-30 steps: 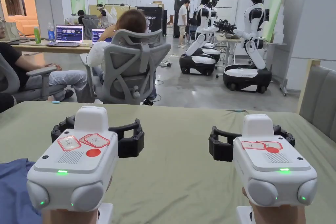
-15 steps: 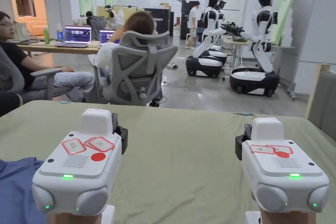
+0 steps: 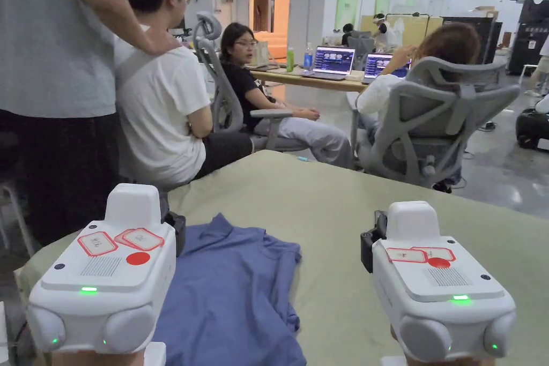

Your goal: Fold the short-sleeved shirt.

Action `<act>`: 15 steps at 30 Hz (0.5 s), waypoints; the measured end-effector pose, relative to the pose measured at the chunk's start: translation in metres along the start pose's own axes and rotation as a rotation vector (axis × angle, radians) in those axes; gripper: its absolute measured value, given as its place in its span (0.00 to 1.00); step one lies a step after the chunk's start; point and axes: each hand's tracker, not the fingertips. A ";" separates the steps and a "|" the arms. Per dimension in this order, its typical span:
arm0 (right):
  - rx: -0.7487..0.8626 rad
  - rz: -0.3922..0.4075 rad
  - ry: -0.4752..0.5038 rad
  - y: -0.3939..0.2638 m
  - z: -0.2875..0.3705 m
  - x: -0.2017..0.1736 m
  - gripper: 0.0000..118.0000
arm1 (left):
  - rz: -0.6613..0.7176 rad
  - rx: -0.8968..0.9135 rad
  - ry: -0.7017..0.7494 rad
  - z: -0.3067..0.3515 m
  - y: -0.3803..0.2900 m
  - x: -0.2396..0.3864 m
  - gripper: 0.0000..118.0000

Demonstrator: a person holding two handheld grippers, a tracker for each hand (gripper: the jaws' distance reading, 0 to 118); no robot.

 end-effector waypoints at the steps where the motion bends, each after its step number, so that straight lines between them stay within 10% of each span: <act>1: -0.005 0.000 0.009 -0.002 -0.003 -0.004 0.00 | 0.007 -0.006 -0.011 -0.003 -0.004 -0.001 0.00; 15: -0.114 0.021 -0.026 -0.044 -0.070 0.018 0.00 | -0.029 -0.728 -0.356 -0.263 -0.114 0.101 0.00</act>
